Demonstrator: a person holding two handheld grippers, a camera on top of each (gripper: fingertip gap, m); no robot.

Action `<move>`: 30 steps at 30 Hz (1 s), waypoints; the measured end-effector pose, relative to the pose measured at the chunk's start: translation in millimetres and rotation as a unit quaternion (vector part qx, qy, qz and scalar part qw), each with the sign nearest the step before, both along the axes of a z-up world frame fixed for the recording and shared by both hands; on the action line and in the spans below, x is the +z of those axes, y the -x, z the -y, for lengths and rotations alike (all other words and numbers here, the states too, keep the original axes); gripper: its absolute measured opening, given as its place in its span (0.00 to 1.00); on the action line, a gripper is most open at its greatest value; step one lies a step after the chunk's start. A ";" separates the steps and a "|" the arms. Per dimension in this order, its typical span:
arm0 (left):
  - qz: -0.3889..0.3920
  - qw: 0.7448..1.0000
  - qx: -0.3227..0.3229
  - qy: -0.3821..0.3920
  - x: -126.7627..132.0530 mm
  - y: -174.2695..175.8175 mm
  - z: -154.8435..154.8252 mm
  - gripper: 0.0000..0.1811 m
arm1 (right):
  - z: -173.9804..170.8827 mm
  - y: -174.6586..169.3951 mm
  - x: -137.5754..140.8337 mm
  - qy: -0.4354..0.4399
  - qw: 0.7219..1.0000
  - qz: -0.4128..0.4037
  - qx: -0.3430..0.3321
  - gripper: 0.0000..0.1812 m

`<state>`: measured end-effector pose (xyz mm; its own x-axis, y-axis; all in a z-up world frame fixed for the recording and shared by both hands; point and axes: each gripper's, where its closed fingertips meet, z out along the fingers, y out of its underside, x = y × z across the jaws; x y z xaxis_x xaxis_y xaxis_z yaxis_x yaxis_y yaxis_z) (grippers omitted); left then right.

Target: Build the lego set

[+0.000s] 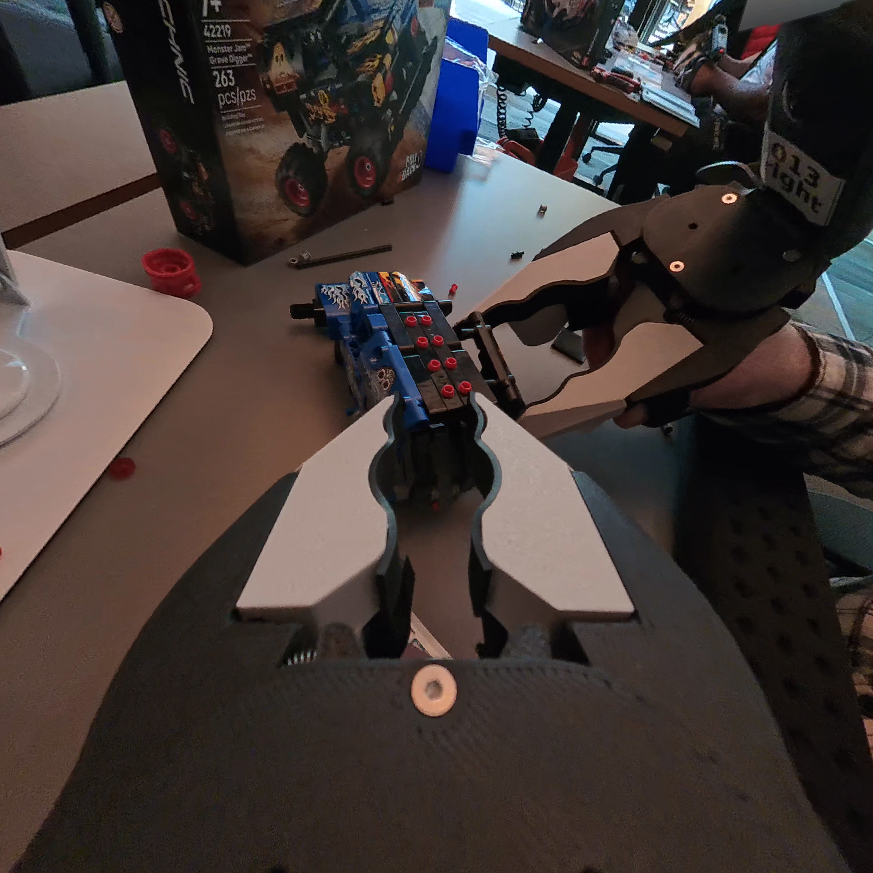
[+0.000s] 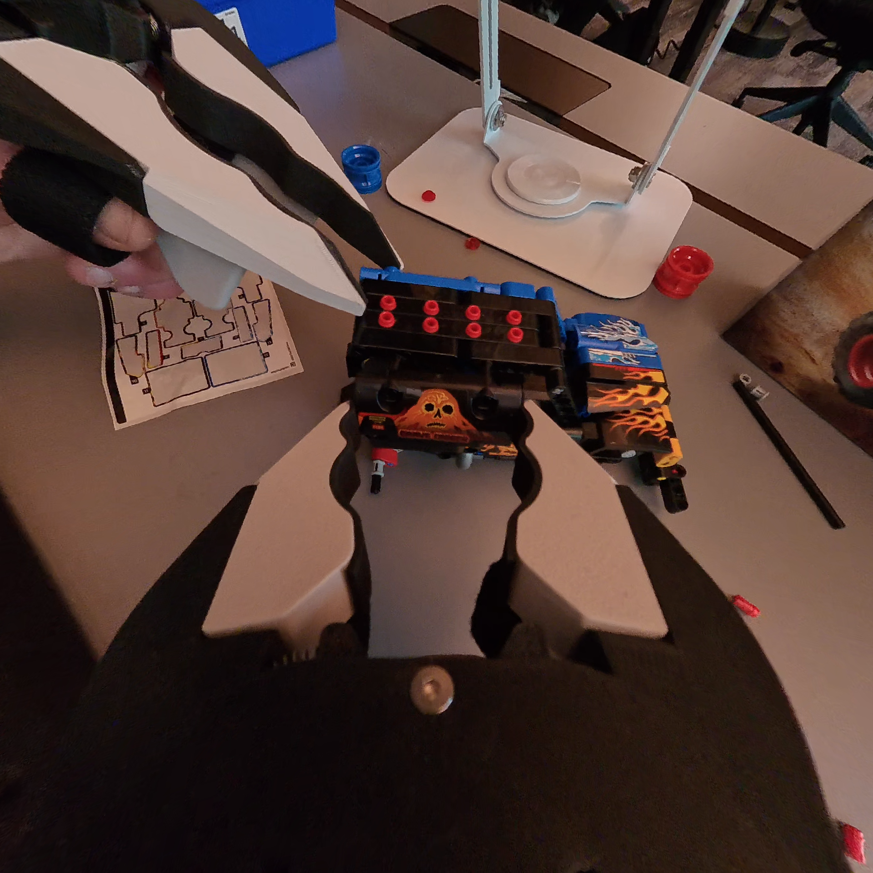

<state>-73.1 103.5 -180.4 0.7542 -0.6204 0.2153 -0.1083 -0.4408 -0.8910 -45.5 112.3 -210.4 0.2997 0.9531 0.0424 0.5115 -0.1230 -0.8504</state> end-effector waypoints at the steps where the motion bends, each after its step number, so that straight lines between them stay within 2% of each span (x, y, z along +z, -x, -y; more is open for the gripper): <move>1: -0.001 1.000 -0.001 -0.001 0.3 0.2 -0.9 0.13 | 0.2 -0.2 0.3 0.003 1.000 0.000 -0.001 0.35; 6: -0.004 1.000 -0.014 0.003 -1.3 -3.6 -7.0 0.20 | 0.5 -0.6 0.7 0.007 1.000 -0.001 -0.007 0.35; 10: 0.010 1.000 -0.024 0.009 -1.5 -2.0 -10.5 0.17 | -2.6 -0.3 1.0 0.012 1.000 -0.001 -0.016 0.35; 24: 0.012 1.000 0.010 -0.024 -0.8 -3.3 -11.3 0.17 | -1.5 -0.2 -0.3 -0.007 0.999 0.022 -0.042 0.35; 30: 0.016 0.999 0.022 -0.037 1.0 -3.3 -11.5 0.15 | -1.6 1.8 0.9 0.012 0.999 0.019 -0.043 0.35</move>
<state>-69.8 115.0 -179.4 0.7749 -0.6012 0.1951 -0.0603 -0.3776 -0.9240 -47.3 113.9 -209.5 0.3792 0.9247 0.0330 0.5297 -0.1877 -0.8271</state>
